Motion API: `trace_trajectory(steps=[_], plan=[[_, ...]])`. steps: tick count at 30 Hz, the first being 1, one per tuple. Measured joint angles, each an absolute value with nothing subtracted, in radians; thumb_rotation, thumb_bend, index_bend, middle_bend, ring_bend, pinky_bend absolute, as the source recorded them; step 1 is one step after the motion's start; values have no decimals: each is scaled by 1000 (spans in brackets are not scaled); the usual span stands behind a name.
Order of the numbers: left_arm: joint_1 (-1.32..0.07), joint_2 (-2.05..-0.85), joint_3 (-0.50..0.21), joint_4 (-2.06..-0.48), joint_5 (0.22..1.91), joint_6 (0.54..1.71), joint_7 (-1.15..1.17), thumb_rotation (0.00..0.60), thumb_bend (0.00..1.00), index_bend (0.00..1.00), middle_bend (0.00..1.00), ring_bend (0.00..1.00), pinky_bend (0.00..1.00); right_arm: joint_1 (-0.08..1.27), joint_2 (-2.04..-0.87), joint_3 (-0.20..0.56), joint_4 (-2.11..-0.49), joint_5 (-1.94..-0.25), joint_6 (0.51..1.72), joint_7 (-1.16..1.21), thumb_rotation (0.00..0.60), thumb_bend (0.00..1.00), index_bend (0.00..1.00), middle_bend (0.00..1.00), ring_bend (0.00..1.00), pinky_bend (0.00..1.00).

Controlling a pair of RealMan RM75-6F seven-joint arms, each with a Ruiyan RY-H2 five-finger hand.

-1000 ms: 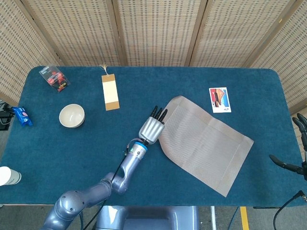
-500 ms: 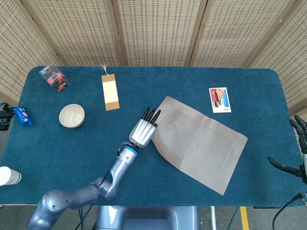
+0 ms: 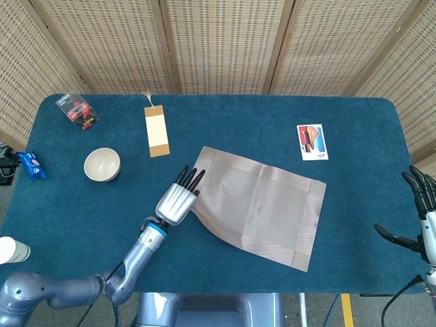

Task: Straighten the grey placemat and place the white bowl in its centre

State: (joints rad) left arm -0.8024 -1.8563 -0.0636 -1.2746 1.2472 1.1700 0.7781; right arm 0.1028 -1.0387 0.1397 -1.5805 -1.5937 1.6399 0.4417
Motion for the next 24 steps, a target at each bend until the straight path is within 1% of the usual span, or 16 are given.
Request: trace_trajectory(steps=[6,11,17,24], plan=[[-765,-1759,-9,-1434,1260,1167,805,600,530,814,0,0,0,107,-1053,135,-1585,-1602,1635,401,600,122,73,0,0,0],[-741,-1683,50,-1541,1313,1159,806,600,530,814,0,0,0,108,-1059,132,-1588,-1606,1636,385,600,122,73,0,0,0],[-719,-1650,100,-1586,1398,1154,761,600,531,815,0,0,0,110,-1065,128,-1590,-1610,1635,371,600,123,73,0,0,0],[-699,-1622,132,-1605,1466,1134,690,600,531,815,0,0,0,110,-1067,128,-1591,-1611,1638,363,600,123,73,0,0,0]])
